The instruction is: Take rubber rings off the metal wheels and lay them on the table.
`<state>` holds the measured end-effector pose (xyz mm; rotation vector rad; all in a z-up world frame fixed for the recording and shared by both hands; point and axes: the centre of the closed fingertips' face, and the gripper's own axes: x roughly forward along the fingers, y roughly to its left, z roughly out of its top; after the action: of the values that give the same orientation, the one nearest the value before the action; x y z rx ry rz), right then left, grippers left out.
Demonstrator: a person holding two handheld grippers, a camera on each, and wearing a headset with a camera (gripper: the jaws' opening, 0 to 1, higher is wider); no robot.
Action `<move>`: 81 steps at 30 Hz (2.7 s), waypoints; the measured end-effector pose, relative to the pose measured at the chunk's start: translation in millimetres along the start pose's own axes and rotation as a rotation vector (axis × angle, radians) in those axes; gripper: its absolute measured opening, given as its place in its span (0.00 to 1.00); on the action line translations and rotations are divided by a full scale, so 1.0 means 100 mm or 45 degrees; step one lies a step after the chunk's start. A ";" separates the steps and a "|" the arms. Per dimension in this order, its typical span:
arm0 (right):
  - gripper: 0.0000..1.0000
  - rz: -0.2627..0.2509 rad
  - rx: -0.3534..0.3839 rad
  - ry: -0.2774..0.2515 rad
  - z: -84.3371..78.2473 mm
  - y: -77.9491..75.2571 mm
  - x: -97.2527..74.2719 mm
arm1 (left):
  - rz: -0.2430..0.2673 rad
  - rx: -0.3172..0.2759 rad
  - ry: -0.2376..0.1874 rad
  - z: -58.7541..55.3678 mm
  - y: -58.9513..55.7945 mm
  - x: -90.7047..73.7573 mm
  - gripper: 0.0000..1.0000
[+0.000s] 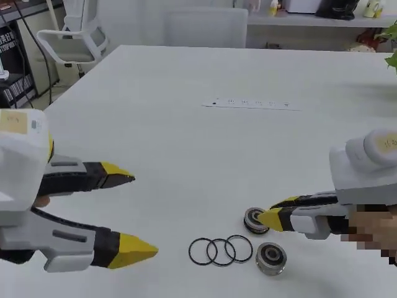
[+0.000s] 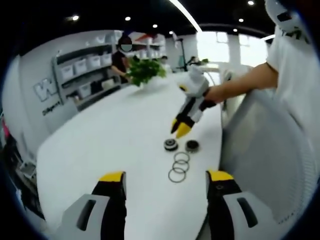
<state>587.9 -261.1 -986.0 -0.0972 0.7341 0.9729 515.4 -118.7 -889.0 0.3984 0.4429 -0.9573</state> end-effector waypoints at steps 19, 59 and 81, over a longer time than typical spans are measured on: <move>0.35 -0.093 -0.146 0.096 -0.25 -0.23 0.06 | -0.052 0.170 -0.135 0.77 0.07 0.46 0.63; 0.22 -0.012 -0.185 0.083 -0.25 -0.14 0.19 | -0.218 0.127 -0.008 0.11 -0.08 1.93 0.30; 0.16 -0.004 -0.239 0.094 -0.26 -0.12 0.19 | -0.218 0.017 0.003 -0.01 -0.18 2.04 0.13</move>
<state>590.3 -264.2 -1019.9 -0.2995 0.7088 1.0386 602.1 -267.4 -999.8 0.3782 0.4788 -1.1265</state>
